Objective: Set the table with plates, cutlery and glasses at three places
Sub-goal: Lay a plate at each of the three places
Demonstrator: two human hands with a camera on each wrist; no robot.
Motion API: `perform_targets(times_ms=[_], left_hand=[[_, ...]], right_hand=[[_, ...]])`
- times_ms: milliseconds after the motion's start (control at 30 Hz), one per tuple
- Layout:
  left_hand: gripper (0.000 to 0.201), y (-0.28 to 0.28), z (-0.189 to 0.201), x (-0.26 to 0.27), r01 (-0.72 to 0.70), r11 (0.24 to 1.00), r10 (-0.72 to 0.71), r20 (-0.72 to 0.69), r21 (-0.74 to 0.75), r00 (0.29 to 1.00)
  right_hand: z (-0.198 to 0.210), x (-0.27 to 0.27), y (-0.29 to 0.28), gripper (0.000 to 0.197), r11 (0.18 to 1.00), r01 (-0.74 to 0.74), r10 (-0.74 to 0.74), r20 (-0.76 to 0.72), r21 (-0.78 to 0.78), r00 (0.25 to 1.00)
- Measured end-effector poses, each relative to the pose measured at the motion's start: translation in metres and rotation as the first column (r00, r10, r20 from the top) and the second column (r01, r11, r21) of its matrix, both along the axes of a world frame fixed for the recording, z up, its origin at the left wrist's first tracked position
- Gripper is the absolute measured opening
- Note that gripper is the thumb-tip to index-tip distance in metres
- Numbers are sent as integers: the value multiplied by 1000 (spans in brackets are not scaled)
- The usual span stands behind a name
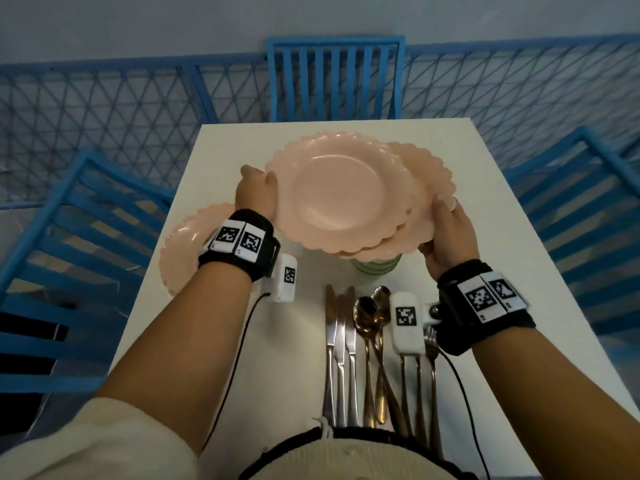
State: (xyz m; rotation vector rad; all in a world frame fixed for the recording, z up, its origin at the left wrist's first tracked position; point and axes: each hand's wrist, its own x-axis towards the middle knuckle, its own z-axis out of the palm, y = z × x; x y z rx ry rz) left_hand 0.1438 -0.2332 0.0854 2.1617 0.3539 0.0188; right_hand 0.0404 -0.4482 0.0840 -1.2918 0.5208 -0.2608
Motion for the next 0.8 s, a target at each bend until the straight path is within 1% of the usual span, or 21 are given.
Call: perform_targets(times_ms=[100,200,267,333,367,433,533,567,667,800], left_hand=[[42,0,11,31,-104,994,106,49,-29,993],[39,-3,18,62,-188,979,193,50,-80,980],[39,-7,16,84,-215,957,223,17,-196,975],[40,-15,11,104,-238,916,242,-28,-324,970],[40,-19,6,112,-241,902,241,-47,-357,969],[41,-29,-6,128,-226,909,208,-89,-351,974],[39,-43,-28,150,-206,912,154,-169,-354,973],[38,-47,-34,157,-205,908,140,-196,-365,971],[34,-57,-50,178,-186,908,89,-259,-376,962],[32,-67,-67,201,-229,863,52,-371,-450,927]], right_hand=[[1,2,-18,22,999,42,-42,-24,-30,999],[0,7,-33,28,996,86,-86,-52,-19,995],[-2,13,-43,30,993,118,-118,-67,-9,991],[-4,20,-51,25,991,136,-137,-77,-14,988],[-6,24,-55,23,989,150,-151,-78,-14,985],[-10,33,-61,25,984,176,-175,-89,-1,980],[-20,50,-71,39,975,222,-218,-111,23,970],[-24,54,-74,39,974,226,-221,-114,27,969],[-30,62,-80,30,979,203,-200,-106,17,974],[-39,67,-87,30,974,225,-224,-128,-1,966]])
